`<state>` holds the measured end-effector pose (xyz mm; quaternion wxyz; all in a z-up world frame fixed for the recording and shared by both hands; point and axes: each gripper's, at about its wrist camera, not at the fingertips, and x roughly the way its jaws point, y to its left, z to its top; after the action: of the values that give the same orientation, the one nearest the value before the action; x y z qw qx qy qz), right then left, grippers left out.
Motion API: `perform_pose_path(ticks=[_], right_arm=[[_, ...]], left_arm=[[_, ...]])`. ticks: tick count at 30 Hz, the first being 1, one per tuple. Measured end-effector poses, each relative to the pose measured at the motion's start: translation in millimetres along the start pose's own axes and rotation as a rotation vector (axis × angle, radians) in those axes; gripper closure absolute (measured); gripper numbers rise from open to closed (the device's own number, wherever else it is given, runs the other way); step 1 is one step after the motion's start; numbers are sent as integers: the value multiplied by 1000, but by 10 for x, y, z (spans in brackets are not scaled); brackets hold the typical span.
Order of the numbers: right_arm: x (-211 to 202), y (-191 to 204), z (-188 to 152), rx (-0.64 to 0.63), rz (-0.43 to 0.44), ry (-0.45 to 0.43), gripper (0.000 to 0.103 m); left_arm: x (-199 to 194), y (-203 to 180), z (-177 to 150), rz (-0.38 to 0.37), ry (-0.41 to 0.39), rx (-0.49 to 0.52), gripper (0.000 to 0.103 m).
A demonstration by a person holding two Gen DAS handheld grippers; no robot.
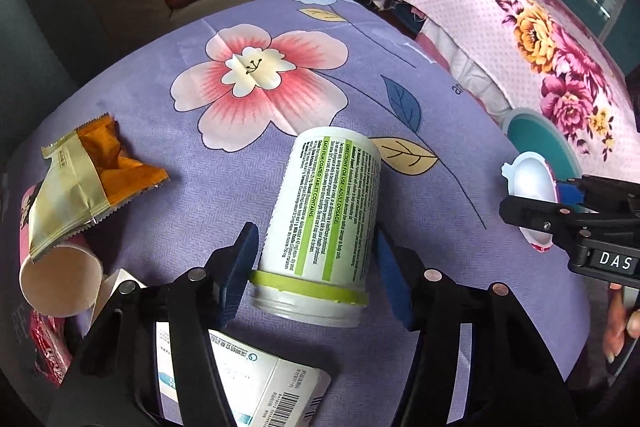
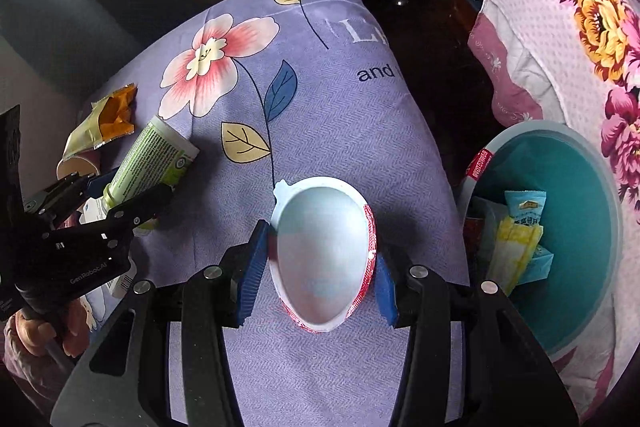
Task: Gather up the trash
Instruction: 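Lift the green-labelled container and oval cup and carry both toward the teal bin, then drop the container into the bin from left tool while right tool holds oval cup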
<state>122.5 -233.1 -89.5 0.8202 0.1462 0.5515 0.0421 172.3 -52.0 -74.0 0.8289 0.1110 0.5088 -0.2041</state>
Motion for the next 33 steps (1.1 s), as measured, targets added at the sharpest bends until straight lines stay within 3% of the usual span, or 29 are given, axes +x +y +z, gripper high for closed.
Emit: perform_pose_path(ticks=[8,33], right_arm=[[-150,-211,-102,51,22,-28,58],[-710,-734,-371,144,85,-138,58]], left_arm=[[-85,-235,-155,-59,20,-30,45],[-456,-870,-185,-81,-6,28,47]])
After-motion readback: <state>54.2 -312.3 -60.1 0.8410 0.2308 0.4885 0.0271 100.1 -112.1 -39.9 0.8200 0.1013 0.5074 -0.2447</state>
